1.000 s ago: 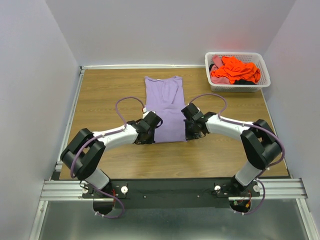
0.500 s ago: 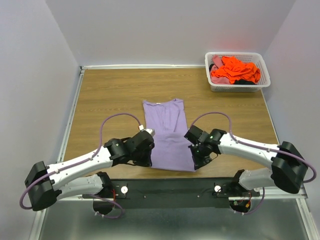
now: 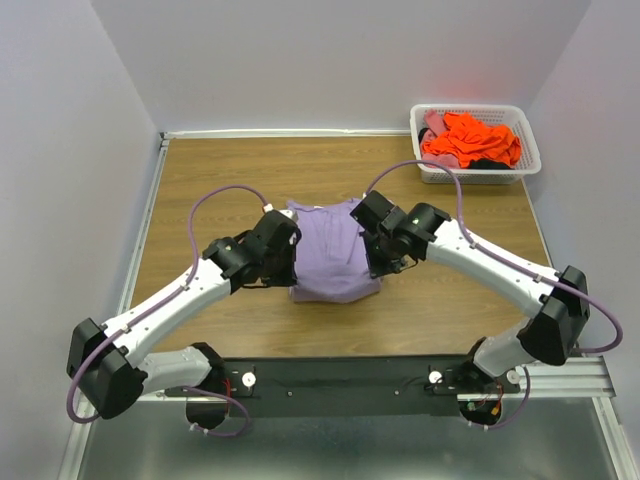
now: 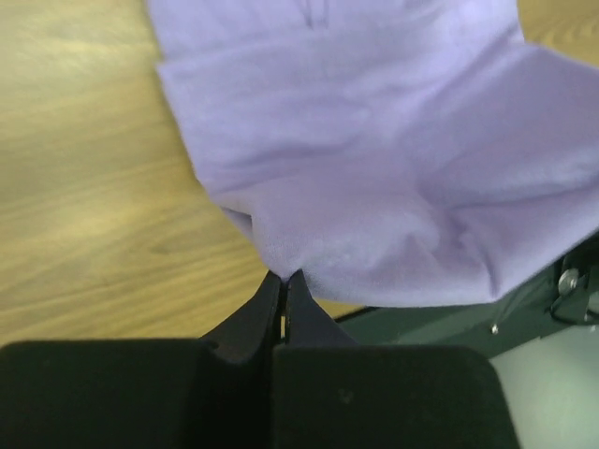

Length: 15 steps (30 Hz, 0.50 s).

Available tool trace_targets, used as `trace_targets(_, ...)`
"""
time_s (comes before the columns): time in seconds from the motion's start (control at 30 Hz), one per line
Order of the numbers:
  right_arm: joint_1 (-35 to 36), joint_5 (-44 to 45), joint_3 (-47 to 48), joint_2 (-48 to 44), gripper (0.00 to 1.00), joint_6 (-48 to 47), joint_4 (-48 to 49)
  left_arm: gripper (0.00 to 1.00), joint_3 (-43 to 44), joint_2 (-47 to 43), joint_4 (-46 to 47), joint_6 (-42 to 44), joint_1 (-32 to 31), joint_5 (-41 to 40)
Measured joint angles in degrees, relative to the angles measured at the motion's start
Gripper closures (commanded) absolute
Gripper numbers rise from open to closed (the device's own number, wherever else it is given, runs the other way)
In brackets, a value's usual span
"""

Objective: Fold and stack the t-shirts
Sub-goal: Fold the tshirt

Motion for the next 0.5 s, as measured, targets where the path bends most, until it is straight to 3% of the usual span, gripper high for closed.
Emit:
trace_targets(0.3,-3.7,-0.2,4.5,2.2,1.00,-2.1,-1.7,1.00,2.8,0.0,-0.1,4.3,4.4,0.2)
trace_targets(0.5,-9.9,-2.3,7.2,3.2,1.00,-4.6,-1.9,1.00,4.2,1.3,0.7,6.1,6.3,1.1)
